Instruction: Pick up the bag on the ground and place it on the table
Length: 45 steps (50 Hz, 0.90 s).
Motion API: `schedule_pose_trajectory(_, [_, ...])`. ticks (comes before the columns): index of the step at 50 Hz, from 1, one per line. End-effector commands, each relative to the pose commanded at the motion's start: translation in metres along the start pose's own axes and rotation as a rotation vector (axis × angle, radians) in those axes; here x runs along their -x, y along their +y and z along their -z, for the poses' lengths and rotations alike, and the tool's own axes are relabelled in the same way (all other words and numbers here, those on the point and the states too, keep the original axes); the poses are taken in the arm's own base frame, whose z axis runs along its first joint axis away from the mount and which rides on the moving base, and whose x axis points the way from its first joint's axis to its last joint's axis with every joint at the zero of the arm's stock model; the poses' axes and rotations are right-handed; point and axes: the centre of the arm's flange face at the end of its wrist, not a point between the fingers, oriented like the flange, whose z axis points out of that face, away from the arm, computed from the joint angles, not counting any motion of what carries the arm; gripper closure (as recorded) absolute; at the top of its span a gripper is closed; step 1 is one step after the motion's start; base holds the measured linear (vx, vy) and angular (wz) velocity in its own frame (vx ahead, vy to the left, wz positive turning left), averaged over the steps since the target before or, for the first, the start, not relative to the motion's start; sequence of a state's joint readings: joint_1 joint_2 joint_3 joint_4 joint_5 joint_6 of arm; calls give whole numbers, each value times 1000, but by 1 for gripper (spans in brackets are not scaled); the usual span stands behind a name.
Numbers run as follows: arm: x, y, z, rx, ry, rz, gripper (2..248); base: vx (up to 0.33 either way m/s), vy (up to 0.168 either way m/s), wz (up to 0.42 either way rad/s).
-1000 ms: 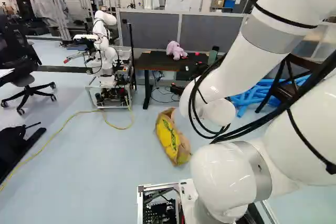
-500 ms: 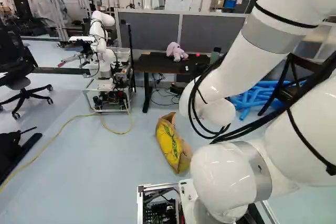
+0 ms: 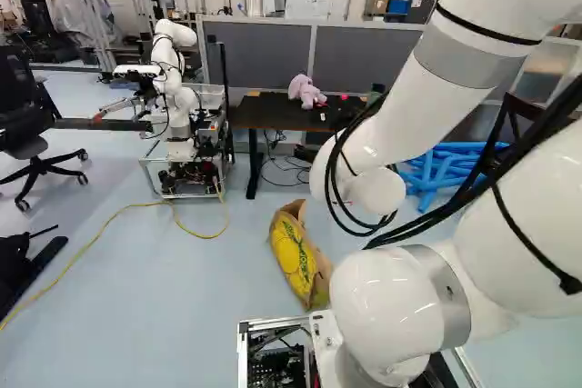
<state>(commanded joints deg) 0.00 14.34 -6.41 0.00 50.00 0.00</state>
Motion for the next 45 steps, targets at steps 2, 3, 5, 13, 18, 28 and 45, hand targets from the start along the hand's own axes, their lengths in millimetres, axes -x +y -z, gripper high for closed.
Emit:
schedule_pose_trajectory(2, [0, 0, -1, 0, 0, 0, 3, 0, 0, 0])
schedule_pose_trajectory(3, [-1, 0, -1, 0, -1, 0, 3, 0, 0, 0])
schedule_pose_trajectory(5, [-1, 0, -2, 0, -1, 0, 3, 0, 0, 0])
schedule_pose_trajectory(13, [-5, 0, -10, 0, -5, 0, 3, 0, 0, 0])
schedule_pose_trajectory(18, [-8, 0, -17, -2, -13, 2, 3, 0, 0, 0])
schedule_pose_trajectory(28, [-11, 0, -37, -9, -51, 8, 3, 0, 0, 0])
schedule_pose_trajectory(45, [-6, 0, -78, -24, -161, 23, 3, 0, 0, 0])
